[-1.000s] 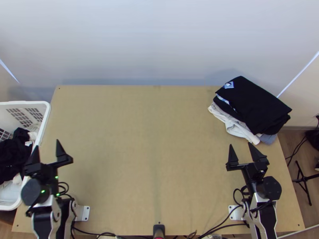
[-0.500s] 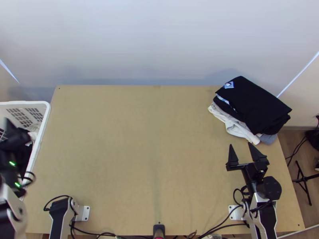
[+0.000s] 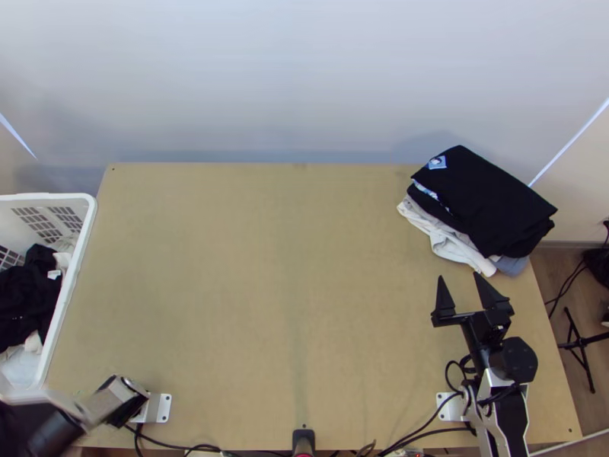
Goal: Fold the t-shirt
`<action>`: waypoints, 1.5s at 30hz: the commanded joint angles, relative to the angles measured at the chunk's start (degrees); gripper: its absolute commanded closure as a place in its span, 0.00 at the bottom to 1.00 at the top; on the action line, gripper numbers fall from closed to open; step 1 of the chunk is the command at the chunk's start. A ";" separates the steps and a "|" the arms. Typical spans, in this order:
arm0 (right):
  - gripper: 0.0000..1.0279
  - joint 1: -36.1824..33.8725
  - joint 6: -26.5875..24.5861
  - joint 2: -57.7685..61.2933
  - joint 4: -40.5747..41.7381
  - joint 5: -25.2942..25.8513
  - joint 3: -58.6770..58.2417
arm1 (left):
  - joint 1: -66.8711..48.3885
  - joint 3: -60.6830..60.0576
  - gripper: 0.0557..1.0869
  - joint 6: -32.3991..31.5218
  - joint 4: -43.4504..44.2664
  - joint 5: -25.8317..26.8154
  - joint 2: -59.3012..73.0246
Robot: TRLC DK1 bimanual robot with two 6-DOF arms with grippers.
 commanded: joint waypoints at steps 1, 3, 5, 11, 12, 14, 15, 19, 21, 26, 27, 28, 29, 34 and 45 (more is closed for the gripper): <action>0.04 0.00 0.00 0.01 0.02 0.00 0.01 | 7.78 10.61 0.04 5.21 -7.42 2.01 23.05; 0.04 0.00 0.00 0.01 0.02 0.00 0.01 | 8.84 14.30 0.04 6.53 -11.11 1.92 29.56; 0.04 0.00 0.00 0.01 0.02 0.00 0.01 | 9.89 16.41 0.04 8.29 -11.81 1.92 34.92; 0.04 0.00 0.00 0.01 0.02 0.00 0.01 | 12.44 19.23 0.04 13.74 -5.57 -0.10 47.93; 0.04 0.00 0.00 0.01 0.02 0.00 0.01 | 12.62 19.14 0.04 15.59 -3.55 -0.01 49.60; 0.04 0.00 0.00 0.01 0.02 0.00 0.01 | 12.79 21.34 0.04 17.08 -2.06 -0.10 53.46; 0.04 0.00 0.00 0.01 0.02 0.00 0.01 | 12.88 22.39 0.04 18.22 -1.44 -0.01 55.40; 0.04 0.00 0.00 0.01 0.02 0.00 0.01 | 12.79 27.84 0.04 19.89 -0.04 -0.01 62.43; 0.04 0.00 0.00 0.01 0.02 0.00 0.01 | 12.62 29.77 0.04 20.77 0.14 -0.01 64.89; 0.04 0.00 0.00 0.01 0.02 0.00 0.01 | 11.91 33.47 0.04 21.56 1.98 -0.10 70.52; 0.04 0.00 0.00 0.01 0.02 0.00 0.01 | 11.91 34.26 0.04 22.00 1.98 -0.63 71.75; 0.04 0.00 0.00 0.01 0.02 0.00 0.01 | 11.83 35.05 0.04 22.18 2.07 -0.98 72.98; 0.04 0.00 0.00 0.01 0.02 0.00 0.01 | 11.83 35.84 0.04 22.35 2.25 -1.07 74.21; 0.04 0.00 0.00 0.01 0.02 0.00 0.01 | 11.56 38.83 0.05 22.70 2.69 -1.51 78.34; 0.04 0.00 0.00 0.01 0.02 0.00 0.01 | 10.42 38.83 0.16 27.80 2.42 -5.46 80.97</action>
